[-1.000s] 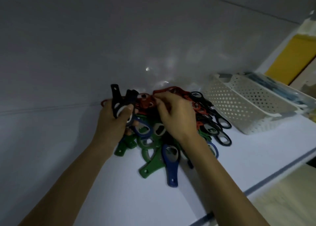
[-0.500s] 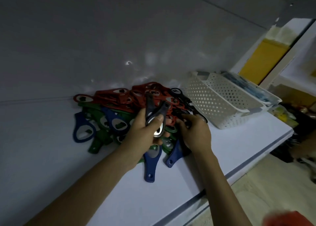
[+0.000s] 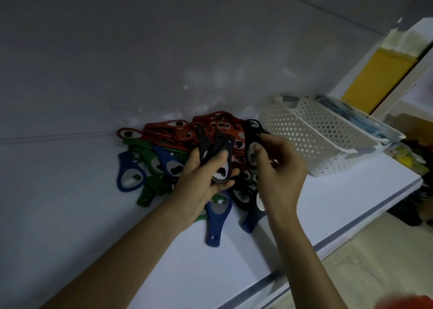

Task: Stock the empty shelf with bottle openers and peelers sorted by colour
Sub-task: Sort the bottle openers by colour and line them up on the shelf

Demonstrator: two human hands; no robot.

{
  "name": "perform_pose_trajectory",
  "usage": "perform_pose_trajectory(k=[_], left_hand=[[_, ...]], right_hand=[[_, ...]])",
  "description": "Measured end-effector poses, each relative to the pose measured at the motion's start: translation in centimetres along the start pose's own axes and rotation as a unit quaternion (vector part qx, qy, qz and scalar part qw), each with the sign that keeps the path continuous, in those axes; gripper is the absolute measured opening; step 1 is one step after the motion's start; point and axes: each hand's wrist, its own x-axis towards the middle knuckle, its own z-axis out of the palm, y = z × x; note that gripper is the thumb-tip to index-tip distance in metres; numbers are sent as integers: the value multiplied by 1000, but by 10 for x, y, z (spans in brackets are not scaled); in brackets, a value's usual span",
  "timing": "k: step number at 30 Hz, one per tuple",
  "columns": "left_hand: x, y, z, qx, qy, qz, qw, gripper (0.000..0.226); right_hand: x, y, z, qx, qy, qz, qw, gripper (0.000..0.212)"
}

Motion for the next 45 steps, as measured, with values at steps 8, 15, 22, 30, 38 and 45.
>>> perform_pose_trajectory(k=[8,15,22,30,38,45], left_hand=[[0,6,-6,-52,-35,-22,998,39],[3,0,-5,-1,-28,-15,1000,34],[5,0,-11,-40,-20,6,999,35],[7,-3,-11,-42,-9,10,999,40],[4,1,-10,-68,-35,20,997,46],[3,1,-12,-63,-41,7,997,35]], right_hand=[[-39,-17,12,32,-188,-68,979,35],[11,21,-6,-300,-124,20,946,38],[28,53,0,-386,-140,83,908,28],[19,28,10,-49,63,-49,996,18],[1,3,25,210,-178,59,959,9],[-9,4,28,131,-103,55,984,15]])
